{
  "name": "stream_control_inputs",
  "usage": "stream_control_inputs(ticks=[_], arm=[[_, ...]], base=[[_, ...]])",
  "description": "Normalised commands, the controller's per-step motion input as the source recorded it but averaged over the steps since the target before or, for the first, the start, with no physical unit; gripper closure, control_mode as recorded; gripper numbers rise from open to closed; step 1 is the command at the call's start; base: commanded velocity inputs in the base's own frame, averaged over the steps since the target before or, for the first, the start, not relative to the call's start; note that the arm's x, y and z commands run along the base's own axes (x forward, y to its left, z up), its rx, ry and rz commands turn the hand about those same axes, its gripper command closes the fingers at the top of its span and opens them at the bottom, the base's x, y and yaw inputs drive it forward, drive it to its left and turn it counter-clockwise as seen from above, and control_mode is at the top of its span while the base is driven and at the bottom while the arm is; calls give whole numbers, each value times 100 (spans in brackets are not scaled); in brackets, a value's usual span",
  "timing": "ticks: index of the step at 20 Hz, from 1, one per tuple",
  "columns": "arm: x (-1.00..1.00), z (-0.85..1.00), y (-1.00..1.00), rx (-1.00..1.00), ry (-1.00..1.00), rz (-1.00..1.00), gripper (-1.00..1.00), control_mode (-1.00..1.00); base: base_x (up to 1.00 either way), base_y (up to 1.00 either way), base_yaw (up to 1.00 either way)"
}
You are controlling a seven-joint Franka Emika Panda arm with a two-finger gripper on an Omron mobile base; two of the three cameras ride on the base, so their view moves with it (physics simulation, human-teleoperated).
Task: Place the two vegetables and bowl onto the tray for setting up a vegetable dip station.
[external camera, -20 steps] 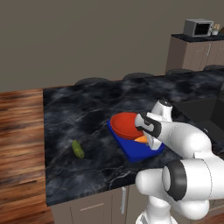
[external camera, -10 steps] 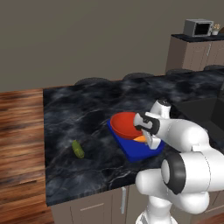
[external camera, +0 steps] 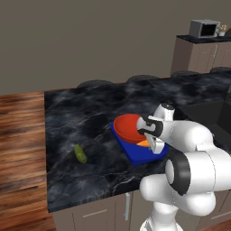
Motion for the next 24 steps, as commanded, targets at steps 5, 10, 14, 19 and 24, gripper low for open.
stream_control_inputs(ticks=[5,10,14,19,24], arm=[[0,-2,0,0,0,-1,100,-100],[0,0,0,0,0,-1,-100,-100],[0,0,0,0,0,-1,-100,-100],[0,0,0,0,0,-1,-100,-100],[0,0,0,0,0,-1,-100,-100]], base=[[0,0,0],[0,0,0],[0,0,0],[0,0,0],[0,0,0]])
